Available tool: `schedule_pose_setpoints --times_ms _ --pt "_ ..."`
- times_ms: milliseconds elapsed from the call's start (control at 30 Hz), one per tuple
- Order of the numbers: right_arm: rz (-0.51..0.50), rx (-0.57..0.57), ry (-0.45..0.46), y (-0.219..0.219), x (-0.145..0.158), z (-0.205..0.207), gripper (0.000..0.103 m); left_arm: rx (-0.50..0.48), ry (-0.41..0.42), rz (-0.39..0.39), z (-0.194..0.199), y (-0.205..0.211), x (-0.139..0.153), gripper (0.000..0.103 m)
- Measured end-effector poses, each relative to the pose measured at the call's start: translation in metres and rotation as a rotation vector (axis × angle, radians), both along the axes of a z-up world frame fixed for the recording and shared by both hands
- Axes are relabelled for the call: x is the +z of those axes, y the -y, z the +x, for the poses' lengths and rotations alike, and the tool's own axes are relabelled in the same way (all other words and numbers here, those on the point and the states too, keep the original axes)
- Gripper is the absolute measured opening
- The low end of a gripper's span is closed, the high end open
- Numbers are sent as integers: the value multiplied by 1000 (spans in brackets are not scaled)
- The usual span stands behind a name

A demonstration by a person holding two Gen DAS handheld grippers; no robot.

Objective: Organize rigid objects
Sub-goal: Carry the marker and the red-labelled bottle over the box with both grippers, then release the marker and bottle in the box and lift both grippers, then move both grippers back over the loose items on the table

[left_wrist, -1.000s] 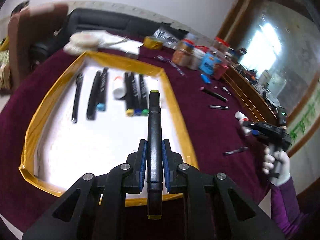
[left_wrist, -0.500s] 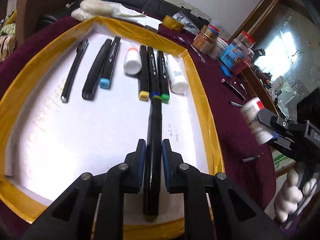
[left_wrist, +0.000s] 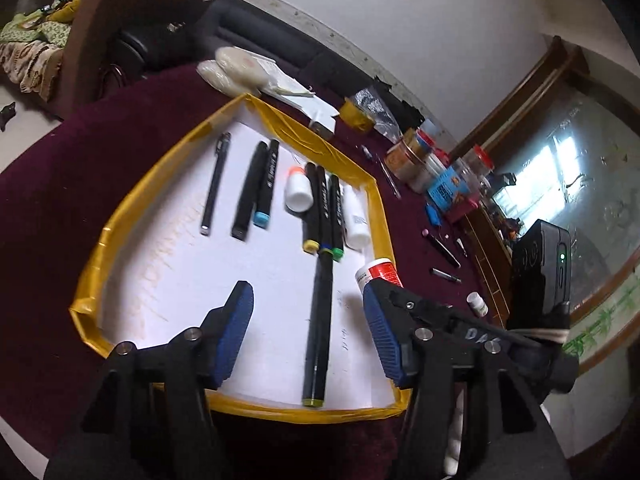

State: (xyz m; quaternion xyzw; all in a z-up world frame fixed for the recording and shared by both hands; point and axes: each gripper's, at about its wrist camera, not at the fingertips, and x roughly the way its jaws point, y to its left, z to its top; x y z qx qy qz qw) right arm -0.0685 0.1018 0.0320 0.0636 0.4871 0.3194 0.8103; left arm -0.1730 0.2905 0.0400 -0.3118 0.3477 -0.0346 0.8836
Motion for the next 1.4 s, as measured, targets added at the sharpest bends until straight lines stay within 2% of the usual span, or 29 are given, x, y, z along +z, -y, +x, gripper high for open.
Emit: schedule_pose_setpoints --times_ms 167,267,400,500,567,667,767,867,1000,1400 --pt "-157 -7 115 -23 1 -10 31 5 5 -6 -1 -8 -3 56" --pt "-197 -14 121 -31 -2 -10 31 6 7 -13 -2 -8 -2 56" --pt "-174 -16 83 -30 -2 -13 31 9 3 -13 -3 -8 1 59" --pt "-136 -29 105 -23 5 -18 32 9 14 15 -5 -5 7 60" --pt "-107 -46 155 -12 14 -24 34 13 28 64 -7 2 14 63" --pt "-84 -93 250 8 25 -36 43 17 51 169 -9 19 24 71" --pt "-73 -154 318 29 30 -46 48 6 56 287 -9 43 30 73" --pt "-44 -174 315 44 29 -50 48 -7 50 383 -7 65 34 74" --pt "-50 -187 331 58 26 -55 53 7 26 491 -5 88 35 80" --pt "25 -284 277 123 14 -52 54 -73 -17 614 -1 143 37 80"
